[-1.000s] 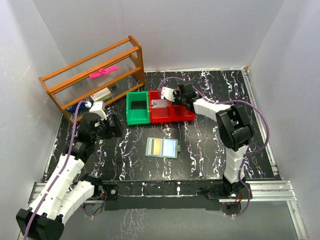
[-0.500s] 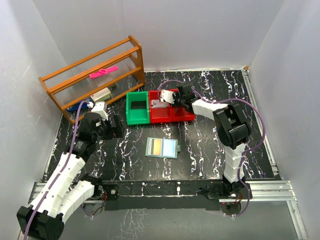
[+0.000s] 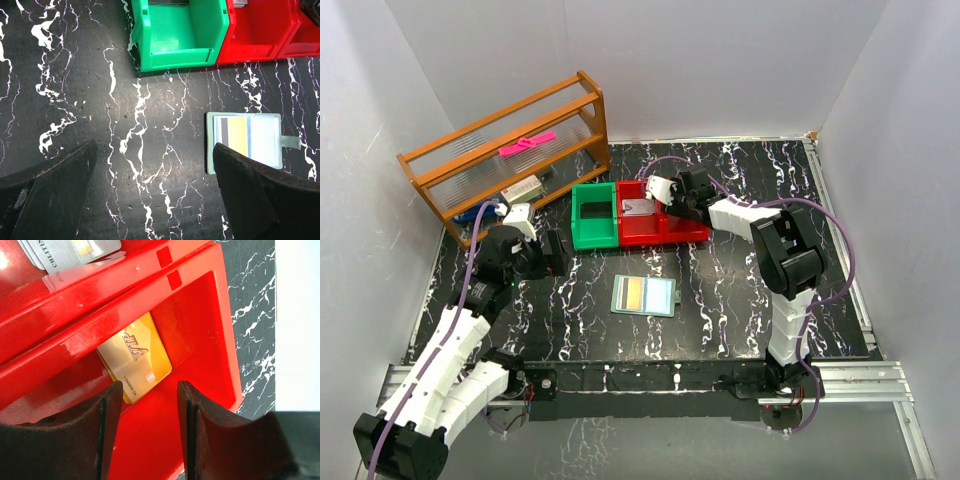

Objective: Take the credit cards out of the card holder

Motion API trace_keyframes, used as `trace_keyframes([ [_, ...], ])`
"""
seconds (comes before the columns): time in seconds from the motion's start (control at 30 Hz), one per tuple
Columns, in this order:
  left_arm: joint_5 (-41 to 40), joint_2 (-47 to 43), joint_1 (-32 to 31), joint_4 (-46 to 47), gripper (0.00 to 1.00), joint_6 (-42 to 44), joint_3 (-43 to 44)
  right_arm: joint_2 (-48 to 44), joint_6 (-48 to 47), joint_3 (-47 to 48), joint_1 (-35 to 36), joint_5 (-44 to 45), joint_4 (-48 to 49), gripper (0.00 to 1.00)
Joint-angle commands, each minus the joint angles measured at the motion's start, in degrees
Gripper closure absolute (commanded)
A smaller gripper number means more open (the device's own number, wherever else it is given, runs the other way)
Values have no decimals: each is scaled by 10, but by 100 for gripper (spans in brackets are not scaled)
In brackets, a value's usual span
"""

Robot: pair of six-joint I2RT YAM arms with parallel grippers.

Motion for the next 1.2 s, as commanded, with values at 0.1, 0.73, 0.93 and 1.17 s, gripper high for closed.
trace_keyframes([
  [0.1,11,-1,1,6,1,8,0,-43,46,0,-2,-1,47,52],
  [0.73,38,15,1,14,1,12,-2,-297,769,-98,-3,-99,24,41],
  [0.93,40,20,1,15,1,12,-3,-358,1001,-259,1,-303,173,37],
  [1.17,55,35,2,13,1,7,-2,-401,1122,-370,125,-177,159,42],
])
